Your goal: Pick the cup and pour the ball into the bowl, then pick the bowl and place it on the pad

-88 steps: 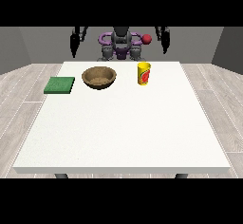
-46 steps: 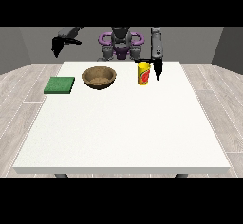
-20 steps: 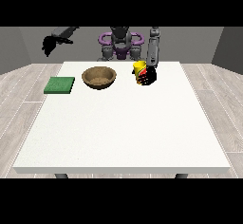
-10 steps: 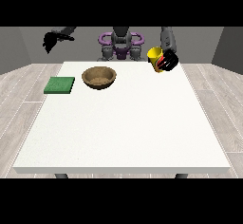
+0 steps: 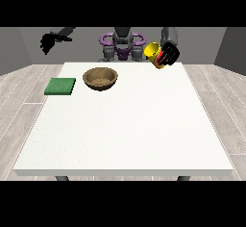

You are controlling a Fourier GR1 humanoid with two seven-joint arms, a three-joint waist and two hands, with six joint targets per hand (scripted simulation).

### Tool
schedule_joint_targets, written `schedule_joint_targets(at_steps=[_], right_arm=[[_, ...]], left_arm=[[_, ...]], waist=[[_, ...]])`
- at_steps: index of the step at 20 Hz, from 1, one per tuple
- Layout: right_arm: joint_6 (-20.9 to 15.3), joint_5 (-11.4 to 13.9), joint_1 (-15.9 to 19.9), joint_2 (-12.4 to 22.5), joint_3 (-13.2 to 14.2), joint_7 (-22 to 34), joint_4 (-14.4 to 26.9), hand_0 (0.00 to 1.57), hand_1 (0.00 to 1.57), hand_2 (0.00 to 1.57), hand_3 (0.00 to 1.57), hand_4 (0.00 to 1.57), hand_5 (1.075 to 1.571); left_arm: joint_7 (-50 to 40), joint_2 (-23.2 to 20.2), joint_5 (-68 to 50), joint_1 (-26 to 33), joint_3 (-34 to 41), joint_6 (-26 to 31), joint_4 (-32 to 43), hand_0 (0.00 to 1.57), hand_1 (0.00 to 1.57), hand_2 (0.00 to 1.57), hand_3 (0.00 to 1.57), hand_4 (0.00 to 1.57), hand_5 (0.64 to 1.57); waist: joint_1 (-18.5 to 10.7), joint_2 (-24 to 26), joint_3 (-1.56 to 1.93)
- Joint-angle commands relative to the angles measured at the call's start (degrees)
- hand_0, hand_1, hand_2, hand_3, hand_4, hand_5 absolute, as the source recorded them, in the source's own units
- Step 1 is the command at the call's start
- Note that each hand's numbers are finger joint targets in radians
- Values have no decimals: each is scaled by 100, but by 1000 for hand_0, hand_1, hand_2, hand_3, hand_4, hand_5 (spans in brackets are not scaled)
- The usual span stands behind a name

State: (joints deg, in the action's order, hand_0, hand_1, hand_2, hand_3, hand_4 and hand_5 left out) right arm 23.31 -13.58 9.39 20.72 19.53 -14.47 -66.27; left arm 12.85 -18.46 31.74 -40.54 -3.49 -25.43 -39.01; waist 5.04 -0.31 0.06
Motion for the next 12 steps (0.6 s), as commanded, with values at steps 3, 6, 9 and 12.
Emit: schedule_joint_targets(at_steps=[3, 6, 9, 12], right_arm=[[-19, -56, 186, 14, -34, 302, 79, 0, 0, 0, 0, 0, 1569], [29, 169, 68, -78, -140, -153, 242, 0, 0, 0, 0, 0, 1570], [74, 25, 171, -42, -117, 184, 314, 0, 0, 0, 0, 0, 1570], [105, 142, -30, 98, 56, -263, 681, 0, 0, 0, 0, 0, 1571]], left_arm=[[-1381, 394, 1318, -327, -791, -600, 149, 1496, 1496, 1571, 1571, 1507, 1245], [-2048, 462, 1957, -821, -1150, -459, 244, 1516, 1516, 1571, 1571, 1571, 1211], [-2613, 549, 2787, -1052, -1698, -362, 426, 1553, 1553, 1571, 1571, 1571, 1203], [-2860, 717, 3378, -1298, -2185, 38, 368, 1538, 1538, 1571, 1571, 1485, 1334]], waist=[[149, 320, 0], [251, 192, 5], [309, 504, 8], [81, 509, 11]])
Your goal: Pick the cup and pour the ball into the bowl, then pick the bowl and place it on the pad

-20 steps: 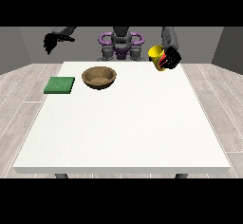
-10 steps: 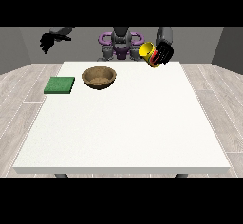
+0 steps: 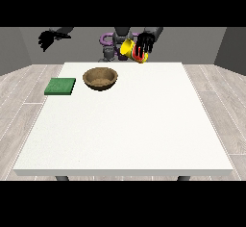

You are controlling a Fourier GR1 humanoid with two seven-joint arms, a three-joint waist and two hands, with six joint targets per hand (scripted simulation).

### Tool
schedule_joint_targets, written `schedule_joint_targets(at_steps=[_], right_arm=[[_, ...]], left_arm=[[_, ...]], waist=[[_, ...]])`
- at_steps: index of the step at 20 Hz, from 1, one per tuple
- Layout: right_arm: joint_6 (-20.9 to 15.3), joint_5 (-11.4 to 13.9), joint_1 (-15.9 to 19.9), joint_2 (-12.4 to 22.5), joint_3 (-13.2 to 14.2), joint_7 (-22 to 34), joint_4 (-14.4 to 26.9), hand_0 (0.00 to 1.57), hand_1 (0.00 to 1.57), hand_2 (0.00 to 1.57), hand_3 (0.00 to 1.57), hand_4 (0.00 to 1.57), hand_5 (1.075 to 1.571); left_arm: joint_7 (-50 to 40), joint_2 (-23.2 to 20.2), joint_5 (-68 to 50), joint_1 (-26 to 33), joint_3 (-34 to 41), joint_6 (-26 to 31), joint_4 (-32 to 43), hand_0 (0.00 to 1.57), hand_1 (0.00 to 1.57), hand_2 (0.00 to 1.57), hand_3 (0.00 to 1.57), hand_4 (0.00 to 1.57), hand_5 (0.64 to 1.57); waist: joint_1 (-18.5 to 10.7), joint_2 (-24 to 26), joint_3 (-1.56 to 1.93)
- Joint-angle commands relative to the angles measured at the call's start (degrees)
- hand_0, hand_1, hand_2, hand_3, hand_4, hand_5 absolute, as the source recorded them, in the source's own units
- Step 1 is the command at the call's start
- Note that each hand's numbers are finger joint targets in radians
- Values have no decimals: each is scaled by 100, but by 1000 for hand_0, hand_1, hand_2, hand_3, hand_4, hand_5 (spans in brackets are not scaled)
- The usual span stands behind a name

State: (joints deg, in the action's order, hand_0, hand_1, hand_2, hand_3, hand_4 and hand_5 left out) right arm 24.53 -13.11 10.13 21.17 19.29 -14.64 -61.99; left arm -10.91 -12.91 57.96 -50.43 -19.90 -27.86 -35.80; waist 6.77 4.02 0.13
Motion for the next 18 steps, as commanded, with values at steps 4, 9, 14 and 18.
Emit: schedule_joint_targets(at_steps=[4, 9, 14, 18], right_arm=[[240, -70, 243, 328, 187, -168, 403, 0, 0, 0, 0, 0, 1571], [154, -17, 369, -9, -35, -154, 332, 0, 0, 0, 0, 0, 1570], [320, -54, 194, 303, 171, -204, 682, 0, 0, 0, 0, 0, 1571], [347, 41, 50, 333, 148, -365, 690, 0, 0, 0, 0, 0, 1571]], left_arm=[[-834, 656, 1632, -641, -1309, 757, 237, 1482, 1482, 1571, 1571, 1571, 1204], [-1063, 804, 2697, -848, -2193, 1366, 618, 1536, 1536, 1571, 1571, 1571, 1124], [-1124, 1079, 3389, -937, -2809, 2132, 648, 1479, 1479, 1571, 1571, 1474, 1234], [-725, 1035, 3579, -1087, -2813, 2529, 560, 1449, 1449, 1571, 1571, 1529, 1137]], waist=[[33, -148, 4], [174, -174, 1], [-55, 92, -4], [-109, 169, -9]])
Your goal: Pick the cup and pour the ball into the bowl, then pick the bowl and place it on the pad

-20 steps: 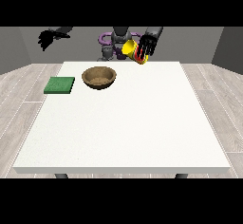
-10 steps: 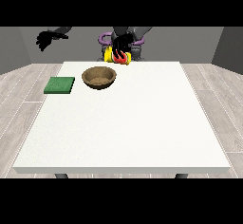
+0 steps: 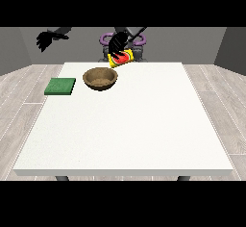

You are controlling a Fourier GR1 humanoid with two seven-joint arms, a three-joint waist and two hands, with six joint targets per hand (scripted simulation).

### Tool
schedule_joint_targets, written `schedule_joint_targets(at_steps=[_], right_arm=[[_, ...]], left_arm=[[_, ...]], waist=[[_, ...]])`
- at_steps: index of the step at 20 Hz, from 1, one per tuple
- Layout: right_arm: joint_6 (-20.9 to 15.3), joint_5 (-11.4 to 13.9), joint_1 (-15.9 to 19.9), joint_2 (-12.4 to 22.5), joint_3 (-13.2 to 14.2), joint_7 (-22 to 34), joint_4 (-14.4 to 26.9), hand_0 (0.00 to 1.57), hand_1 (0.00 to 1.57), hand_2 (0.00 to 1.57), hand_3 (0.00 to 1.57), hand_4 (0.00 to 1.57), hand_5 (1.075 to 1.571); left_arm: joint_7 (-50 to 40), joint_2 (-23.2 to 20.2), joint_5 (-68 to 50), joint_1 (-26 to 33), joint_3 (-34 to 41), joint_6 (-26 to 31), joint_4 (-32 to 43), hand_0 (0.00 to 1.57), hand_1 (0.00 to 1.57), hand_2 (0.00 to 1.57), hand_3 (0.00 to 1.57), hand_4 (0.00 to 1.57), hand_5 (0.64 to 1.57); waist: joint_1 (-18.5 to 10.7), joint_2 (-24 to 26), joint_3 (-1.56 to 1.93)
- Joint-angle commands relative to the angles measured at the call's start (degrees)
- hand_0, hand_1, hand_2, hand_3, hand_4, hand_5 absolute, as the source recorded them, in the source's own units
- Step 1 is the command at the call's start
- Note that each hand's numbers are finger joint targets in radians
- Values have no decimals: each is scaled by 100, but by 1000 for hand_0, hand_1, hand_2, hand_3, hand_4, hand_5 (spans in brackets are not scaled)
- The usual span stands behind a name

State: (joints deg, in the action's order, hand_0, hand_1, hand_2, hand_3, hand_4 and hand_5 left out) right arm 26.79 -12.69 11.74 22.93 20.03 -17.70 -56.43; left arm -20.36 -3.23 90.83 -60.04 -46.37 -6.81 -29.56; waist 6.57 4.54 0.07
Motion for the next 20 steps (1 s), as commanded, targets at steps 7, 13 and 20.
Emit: schedule_joint_targets(at_steps=[7, 13, 20], right_arm=[[-417, -77, 175, -292, -81, 614, -113, 0, 0, 0, 0, 104, 1565], [-407, -132, -312, -231, 77, 513, -130, 0, 0, 0, 0, 225, 1565], [-672, -8, 83, -829, -267, 344, -396, 0, 0, 0, 0, 303, 1568]], left_arm=[[2, -33, -757, 266, 1231, -393, -569, 1480, 1480, 1571, 1571, 1495, 1222], [-82, 9, -2789, 1184, 3130, -1688, -1375, 1175, 1175, 1443, 1274, 1465, 1170], [1000, 318, -5997, 2317, 4142, -2336, -2623, 0, 0, 0, 0, 0, 1550]], waist=[[-323, 32, -39], [-624, 98, -81], [-418, -759, -135]])
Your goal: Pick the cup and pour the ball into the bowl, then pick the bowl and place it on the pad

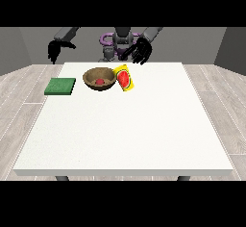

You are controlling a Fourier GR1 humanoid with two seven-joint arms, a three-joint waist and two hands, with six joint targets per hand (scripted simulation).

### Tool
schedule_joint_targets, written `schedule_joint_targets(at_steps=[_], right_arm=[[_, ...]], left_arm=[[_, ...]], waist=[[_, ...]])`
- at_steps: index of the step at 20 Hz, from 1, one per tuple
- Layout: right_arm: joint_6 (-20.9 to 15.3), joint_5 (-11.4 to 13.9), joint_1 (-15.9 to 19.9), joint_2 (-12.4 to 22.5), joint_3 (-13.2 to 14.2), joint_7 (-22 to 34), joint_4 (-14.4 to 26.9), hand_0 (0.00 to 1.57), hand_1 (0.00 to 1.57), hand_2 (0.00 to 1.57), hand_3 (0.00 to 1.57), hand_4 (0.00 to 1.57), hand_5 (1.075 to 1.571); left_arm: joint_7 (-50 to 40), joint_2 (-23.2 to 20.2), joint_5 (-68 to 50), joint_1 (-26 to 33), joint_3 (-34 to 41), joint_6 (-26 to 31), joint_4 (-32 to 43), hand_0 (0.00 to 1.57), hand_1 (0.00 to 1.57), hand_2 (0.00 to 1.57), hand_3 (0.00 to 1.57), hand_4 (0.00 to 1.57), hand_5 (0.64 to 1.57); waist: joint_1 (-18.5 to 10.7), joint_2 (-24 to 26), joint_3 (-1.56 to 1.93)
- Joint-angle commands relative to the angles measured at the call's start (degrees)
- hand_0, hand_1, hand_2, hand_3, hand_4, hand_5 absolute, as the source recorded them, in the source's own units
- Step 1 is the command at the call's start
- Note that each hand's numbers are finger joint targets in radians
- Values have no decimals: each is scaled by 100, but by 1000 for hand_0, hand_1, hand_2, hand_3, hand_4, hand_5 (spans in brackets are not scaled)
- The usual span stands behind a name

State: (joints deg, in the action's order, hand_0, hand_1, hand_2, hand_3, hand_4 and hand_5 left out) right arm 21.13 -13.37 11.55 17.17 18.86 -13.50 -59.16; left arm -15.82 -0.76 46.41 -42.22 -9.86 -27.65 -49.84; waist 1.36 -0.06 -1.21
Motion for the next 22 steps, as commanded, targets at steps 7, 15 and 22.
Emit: schedule_joint_targets(at_steps=[7, 15, 22], right_arm=[[-1342, 577, 188, -1233, -559, -65, -332, 0, 0, 0, 0, 244, 1571], [-1799, 521, 680, -1319, -407, -266, 360, 0, 0, 0, 0, 306, 1568], [-1620, 492, 810, -1143, -317, -1163, 1295, 0, 0, 0, 0, 189, 1563]], left_arm=[[2477, 75, -3695, 1472, 518, 992, -1426, 0, 0, 0, 0, 0, 1566], [2892, -388, -4110, 1828, 910, 2081, -1594, 0, 0, 0, 0, 0, 1564], [3201, -775, -4233, 1950, 1256, 2366, -1712, 0, 0, 0, 0, 0, 1566]], waist=[[-477, -418, 94], [-674, -483, 122], [-561, -754, 123]])
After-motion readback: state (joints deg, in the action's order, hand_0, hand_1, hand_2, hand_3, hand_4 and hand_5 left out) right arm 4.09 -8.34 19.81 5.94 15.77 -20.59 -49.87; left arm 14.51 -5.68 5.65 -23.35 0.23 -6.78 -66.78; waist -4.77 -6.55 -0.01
